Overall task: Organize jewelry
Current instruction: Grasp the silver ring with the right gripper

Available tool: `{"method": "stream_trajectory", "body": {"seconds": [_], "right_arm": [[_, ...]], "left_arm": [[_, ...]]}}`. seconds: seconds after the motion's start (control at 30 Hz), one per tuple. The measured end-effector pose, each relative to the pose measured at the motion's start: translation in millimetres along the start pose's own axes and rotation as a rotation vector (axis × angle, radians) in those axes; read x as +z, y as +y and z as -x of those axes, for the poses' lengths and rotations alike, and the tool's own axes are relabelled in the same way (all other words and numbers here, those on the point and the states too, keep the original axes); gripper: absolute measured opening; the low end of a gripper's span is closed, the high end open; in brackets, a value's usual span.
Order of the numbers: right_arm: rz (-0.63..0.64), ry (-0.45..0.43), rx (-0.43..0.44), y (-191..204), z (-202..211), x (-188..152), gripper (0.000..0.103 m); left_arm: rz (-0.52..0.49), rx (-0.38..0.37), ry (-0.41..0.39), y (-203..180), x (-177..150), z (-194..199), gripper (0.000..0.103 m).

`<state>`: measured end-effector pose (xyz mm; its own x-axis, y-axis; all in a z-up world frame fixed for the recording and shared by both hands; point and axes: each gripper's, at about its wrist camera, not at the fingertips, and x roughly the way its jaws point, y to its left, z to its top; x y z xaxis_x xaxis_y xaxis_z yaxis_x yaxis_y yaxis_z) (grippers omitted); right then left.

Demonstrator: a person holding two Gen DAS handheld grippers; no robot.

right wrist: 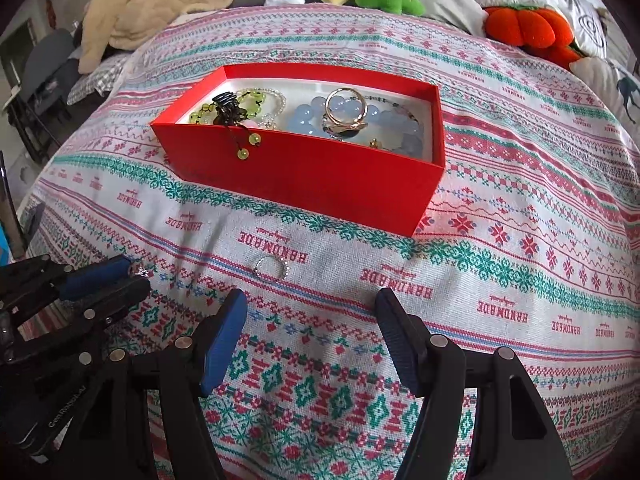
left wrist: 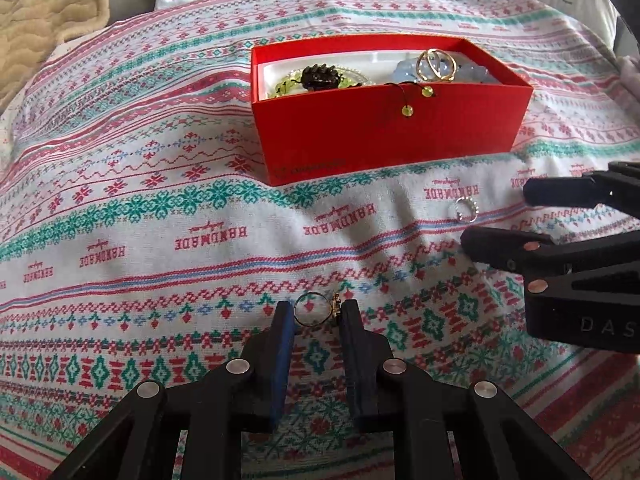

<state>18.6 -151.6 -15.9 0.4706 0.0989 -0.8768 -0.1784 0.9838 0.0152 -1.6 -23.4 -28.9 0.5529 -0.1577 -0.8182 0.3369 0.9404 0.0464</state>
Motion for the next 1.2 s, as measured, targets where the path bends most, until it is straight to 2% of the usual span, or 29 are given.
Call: {"method": "stream_trajectory", "body": {"seconds": [0.1, 0.33, 0.43, 0.5, 0.57, 0.7, 0.77, 1.0, 1.2], "right_arm": [[-0.005, -0.01, -0.019, 2.8, -2.8, 0.5, 0.069], [0.028, -0.062, -0.087, 14.4, -8.1, -4.2, 0.069], [0.028, -0.07, -0.09, 15.7, -9.9, -1.5, 0.061], [0.03, -0.073, -0.09, 16.7, -11.2, 0.3, 0.052], [0.036, -0.078, -0.094, 18.8, -12.4, 1.2, 0.047], [0.045, -0.08, -0.078, 25.0, -10.8, -0.9, 0.024], [0.041, -0.079, -0.076, 25.5, -10.5, -1.3, 0.02], [0.01, -0.078, -0.072, 22.8, -7.8, -2.7, 0.02], [-0.006, -0.072, -0.078, 19.5, -2.3, -8.8, 0.02]], "left_arm": [[0.011, 0.025, 0.008, 3.9, -6.9, 2.1, 0.018], [0.119, 0.028, 0.013, 22.1, -25.1, 18.4, 0.018], [0.176, 0.023, 0.022, 32.8, -30.4, 24.0, 0.018], [0.207, 0.024, 0.027, 39.4, -30.5, 26.0, 0.018], [0.216, 0.033, 0.03, 43.1, -30.7, 25.8, 0.018], [0.23, 0.046, 0.04, 44.2, -30.5, 26.1, 0.018], [0.231, 0.046, 0.041, 42.4, -29.3, 27.5, 0.018], [0.169, 0.052, 0.025, 24.5, -27.9, 38.2, 0.018], [0.173, 0.051, 0.009, 22.2, -26.0, 48.3, 0.018]]}}
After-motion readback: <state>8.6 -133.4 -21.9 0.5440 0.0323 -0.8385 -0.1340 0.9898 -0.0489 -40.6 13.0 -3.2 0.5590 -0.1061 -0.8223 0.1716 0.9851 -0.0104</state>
